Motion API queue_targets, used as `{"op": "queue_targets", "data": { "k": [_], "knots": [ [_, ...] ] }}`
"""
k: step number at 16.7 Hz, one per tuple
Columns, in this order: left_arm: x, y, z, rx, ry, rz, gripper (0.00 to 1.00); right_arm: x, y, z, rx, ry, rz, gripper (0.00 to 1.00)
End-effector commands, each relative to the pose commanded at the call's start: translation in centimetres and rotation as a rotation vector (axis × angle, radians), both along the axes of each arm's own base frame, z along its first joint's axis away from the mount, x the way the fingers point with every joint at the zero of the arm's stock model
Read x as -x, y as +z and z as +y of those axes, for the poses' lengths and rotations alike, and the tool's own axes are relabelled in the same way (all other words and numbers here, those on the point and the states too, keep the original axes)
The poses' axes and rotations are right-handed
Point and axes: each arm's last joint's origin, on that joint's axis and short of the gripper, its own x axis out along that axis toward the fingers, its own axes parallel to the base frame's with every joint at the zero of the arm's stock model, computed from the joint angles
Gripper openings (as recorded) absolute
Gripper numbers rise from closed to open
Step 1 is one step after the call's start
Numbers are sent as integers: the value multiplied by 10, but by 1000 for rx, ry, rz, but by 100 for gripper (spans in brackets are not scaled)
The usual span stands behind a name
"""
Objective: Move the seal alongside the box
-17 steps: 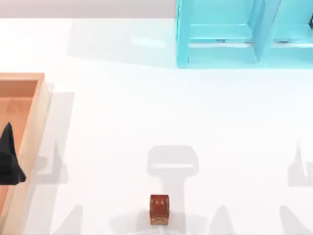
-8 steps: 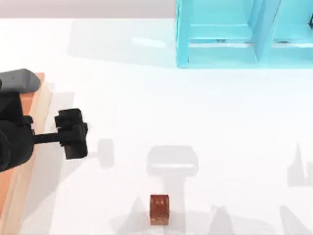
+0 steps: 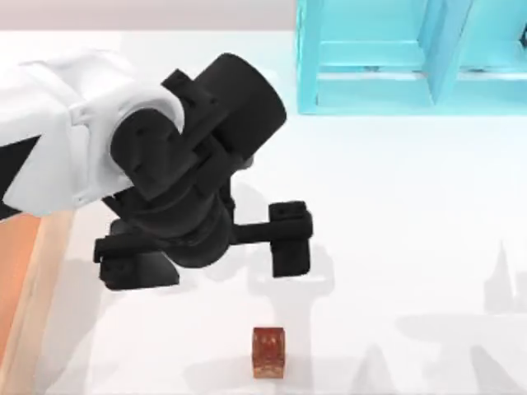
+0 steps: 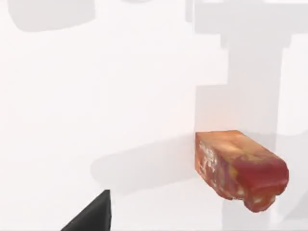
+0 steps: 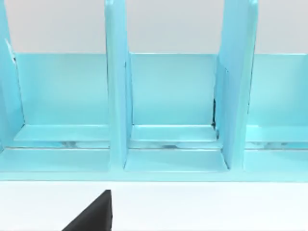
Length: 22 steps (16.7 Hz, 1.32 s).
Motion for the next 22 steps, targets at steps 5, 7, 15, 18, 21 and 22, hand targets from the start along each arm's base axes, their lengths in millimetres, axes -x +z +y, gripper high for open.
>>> {"op": "queue_targets", "data": {
  "k": [5,7,15,18,21,22],
  "knots": [
    [3,-24,-57,-158,-5,154,100,0,0,0,0,0,0,100],
    [5,-27,-64,-179,-6,170,100,0,0,0,0,0,0,100],
    [4,-39,-64,-182,-5,172,100,0,0,0,0,0,0,100],
    [2,-71,-66,-179,-6,169,100,0,0,0,0,0,0,100],
    [3,-107,-66,-171,-6,163,100,0,0,0,0,0,0,100],
    [3,-116,-66,-173,-6,165,100,0,0,0,0,0,0,100]
  ]
}}
